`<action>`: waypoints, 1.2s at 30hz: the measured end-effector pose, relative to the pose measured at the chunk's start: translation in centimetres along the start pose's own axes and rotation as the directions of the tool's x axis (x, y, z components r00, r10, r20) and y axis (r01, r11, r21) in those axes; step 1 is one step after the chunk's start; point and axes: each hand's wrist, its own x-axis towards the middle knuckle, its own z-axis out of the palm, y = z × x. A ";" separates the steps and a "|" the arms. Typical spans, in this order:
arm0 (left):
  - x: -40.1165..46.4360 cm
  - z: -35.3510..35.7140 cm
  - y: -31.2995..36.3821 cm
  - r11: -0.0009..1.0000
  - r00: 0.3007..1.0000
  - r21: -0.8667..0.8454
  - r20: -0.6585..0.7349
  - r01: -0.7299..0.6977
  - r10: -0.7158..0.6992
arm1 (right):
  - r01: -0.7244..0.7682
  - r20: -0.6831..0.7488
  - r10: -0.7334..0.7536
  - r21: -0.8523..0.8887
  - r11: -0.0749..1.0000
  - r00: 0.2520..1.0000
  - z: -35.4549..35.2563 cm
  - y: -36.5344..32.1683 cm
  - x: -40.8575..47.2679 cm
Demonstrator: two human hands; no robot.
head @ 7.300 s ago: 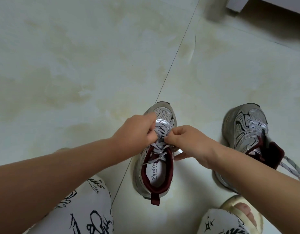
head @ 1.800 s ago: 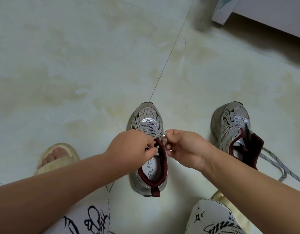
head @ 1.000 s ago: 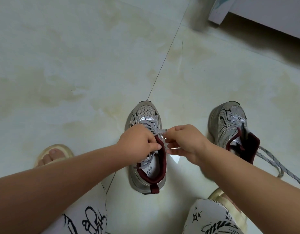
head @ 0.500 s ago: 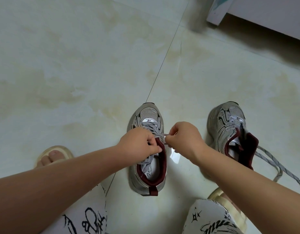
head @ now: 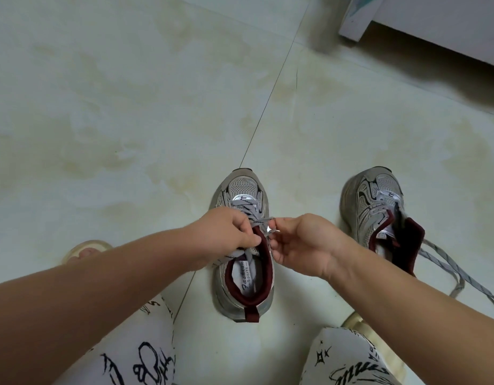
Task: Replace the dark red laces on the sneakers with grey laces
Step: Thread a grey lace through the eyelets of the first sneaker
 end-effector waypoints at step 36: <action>-0.6 0.3 -0.9 0.718 0.918 0.650 -0.076 -0.251 0.390 | 0.135 0.139 -0.098 -0.289 0.948 0.986 -0.8 -0.9 1.0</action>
